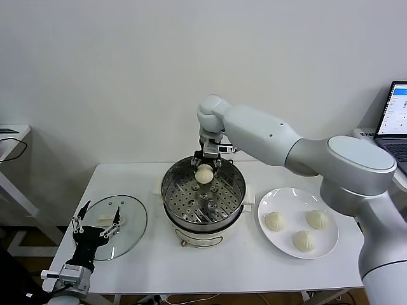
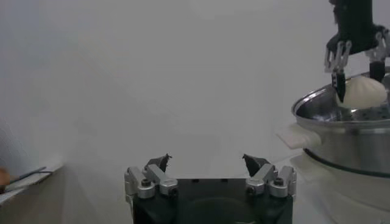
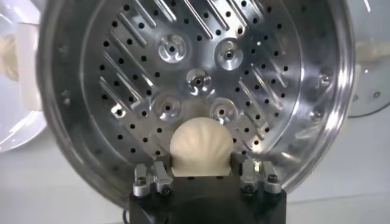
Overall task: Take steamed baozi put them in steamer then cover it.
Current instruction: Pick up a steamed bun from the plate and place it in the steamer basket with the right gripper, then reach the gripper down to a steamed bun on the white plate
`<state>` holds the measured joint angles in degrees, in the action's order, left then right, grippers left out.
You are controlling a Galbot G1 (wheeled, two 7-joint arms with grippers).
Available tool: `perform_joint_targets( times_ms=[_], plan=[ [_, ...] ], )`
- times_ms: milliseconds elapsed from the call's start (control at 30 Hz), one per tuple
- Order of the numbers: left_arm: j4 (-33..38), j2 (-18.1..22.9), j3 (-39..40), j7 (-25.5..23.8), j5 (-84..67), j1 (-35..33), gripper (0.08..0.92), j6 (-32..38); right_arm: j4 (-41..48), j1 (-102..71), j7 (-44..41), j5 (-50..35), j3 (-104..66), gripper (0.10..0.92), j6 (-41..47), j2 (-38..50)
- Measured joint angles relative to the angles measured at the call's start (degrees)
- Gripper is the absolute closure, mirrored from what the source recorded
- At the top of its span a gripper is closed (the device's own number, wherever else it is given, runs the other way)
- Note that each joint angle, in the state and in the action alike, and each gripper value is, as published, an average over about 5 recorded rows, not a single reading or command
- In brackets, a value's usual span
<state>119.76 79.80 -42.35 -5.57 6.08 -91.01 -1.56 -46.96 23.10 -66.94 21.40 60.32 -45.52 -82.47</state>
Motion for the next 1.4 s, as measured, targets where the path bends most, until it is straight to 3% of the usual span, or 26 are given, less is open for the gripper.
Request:
perform_joint_targets(
  times_ms=[267, 667, 1033, 1400],
  plan=[
    [0.06, 0.11, -0.19, -0.13, -0.03, -0.17, 0.177, 0.15, 1.47, -0.88, 0.70, 0.63, -0.43, 0.223, 0.05, -0.71],
    [0.67, 0.17, -0.27, -0.15, -0.04, -0.79, 0.177, 0.26, -6.93, 5.39, -2.14, -10.25, 2.21, 0.203, 6.51, 6.86],
    [1.78, 0.22, 0.08, -0.01, 0.22, -1.35, 0.177, 0.28, -21.36, 13.41, -4.31, -27.05, 9.96, 0.203, 25.96, 26.29],
    [2.46, 0.48, 0.84, 0.13, 0.40, -1.94, 0.177, 0.73, -27.28, 9.38, -3.70, -31.86, 12.60, 0.203, 46.51, 38.76]
  ],
)
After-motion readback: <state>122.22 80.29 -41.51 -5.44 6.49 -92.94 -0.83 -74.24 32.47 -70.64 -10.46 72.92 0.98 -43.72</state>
